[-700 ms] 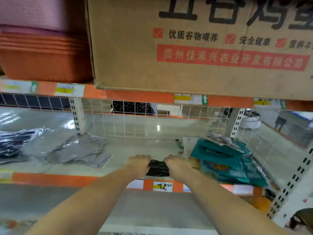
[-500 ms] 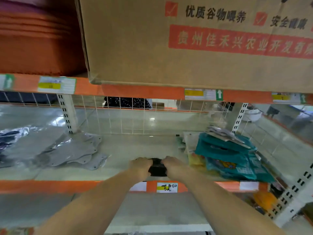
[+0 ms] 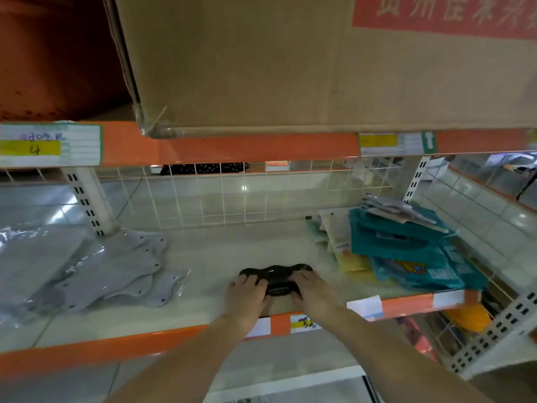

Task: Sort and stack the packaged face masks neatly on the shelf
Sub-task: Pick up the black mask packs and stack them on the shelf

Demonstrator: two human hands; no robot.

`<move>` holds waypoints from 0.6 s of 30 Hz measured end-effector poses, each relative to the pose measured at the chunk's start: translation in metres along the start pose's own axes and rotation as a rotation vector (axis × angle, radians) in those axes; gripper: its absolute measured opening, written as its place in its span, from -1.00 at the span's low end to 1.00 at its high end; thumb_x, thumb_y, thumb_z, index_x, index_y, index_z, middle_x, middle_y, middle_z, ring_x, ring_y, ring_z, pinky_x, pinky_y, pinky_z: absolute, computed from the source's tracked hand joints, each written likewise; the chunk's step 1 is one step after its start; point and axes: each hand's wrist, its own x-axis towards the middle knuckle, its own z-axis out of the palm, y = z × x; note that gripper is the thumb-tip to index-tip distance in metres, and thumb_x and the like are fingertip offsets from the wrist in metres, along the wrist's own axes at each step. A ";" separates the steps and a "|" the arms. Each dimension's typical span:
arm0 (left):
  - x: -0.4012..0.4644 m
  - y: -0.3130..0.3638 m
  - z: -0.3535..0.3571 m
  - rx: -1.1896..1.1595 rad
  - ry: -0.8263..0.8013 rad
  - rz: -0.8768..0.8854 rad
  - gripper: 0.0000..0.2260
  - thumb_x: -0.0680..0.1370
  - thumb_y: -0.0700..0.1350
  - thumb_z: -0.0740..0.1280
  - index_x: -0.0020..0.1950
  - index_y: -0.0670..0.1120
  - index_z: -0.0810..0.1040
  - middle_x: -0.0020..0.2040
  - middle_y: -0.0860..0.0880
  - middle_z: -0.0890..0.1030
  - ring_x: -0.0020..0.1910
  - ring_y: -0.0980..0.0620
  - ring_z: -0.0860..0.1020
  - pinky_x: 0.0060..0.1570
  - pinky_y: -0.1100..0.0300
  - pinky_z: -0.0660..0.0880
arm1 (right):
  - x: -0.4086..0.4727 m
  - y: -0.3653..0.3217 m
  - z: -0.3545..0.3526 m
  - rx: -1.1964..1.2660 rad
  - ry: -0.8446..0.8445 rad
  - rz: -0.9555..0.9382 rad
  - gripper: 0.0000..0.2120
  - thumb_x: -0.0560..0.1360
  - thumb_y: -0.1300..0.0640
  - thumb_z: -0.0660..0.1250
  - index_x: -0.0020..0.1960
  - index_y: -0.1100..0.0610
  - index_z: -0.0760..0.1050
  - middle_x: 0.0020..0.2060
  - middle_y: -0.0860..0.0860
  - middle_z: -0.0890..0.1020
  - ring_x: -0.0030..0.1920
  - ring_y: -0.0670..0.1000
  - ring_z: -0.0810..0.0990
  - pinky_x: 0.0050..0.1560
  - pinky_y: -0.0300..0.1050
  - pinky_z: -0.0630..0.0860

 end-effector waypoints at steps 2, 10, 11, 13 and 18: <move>-0.002 0.000 0.005 -0.004 0.036 -0.012 -0.66 0.66 -0.04 0.05 0.43 -0.03 0.32 0.39 -0.04 0.36 0.39 -0.08 0.26 0.25 0.06 0.24 | -0.002 -0.002 0.005 0.019 0.061 0.024 -0.71 0.57 0.11 0.20 0.26 0.12 0.47 0.24 0.04 0.51 0.29 0.07 0.42 0.16 -0.06 0.45; -0.002 -0.005 0.016 -0.164 0.258 0.033 -0.69 0.31 -0.19 0.54 0.01 -0.11 0.59 -0.05 -0.04 0.62 -0.02 -0.06 0.60 -0.06 0.06 0.50 | -0.011 -0.004 0.019 0.225 0.246 0.094 -0.83 0.57 0.21 0.21 0.08 0.18 0.55 0.01 0.06 0.60 0.04 0.08 0.54 -0.07 -0.04 0.46; -0.001 -0.006 0.019 -0.150 0.296 0.051 -0.65 0.16 -0.22 0.61 -0.13 -0.10 0.60 -0.19 -0.02 0.62 -0.18 -0.04 0.62 -0.20 0.08 0.53 | -0.011 -0.004 0.019 0.231 0.262 0.087 -0.84 0.57 0.21 0.21 0.06 0.17 0.55 0.00 0.05 0.59 0.01 0.08 0.55 -0.11 -0.02 0.47; -0.001 -0.004 0.020 -0.137 0.344 0.052 -0.60 0.02 -0.26 0.62 -0.22 -0.09 0.60 -0.29 -0.01 0.60 -0.29 -0.03 0.60 -0.32 0.11 0.52 | -0.013 -0.004 0.019 0.238 0.286 0.081 -0.86 0.57 0.22 0.21 0.04 0.16 0.53 -0.02 0.04 0.57 -0.04 0.09 0.55 -0.17 0.00 0.49; -0.001 0.005 0.015 -0.086 0.315 0.032 -0.60 -0.10 -0.27 0.60 -0.32 -0.10 0.60 -0.38 -0.03 0.57 -0.39 -0.06 0.57 -0.40 0.16 0.49 | -0.015 -0.006 0.023 0.210 0.342 0.063 -0.92 0.54 0.24 0.27 -0.02 0.12 0.52 -0.05 0.02 0.57 -0.14 0.08 0.58 -0.30 0.00 0.53</move>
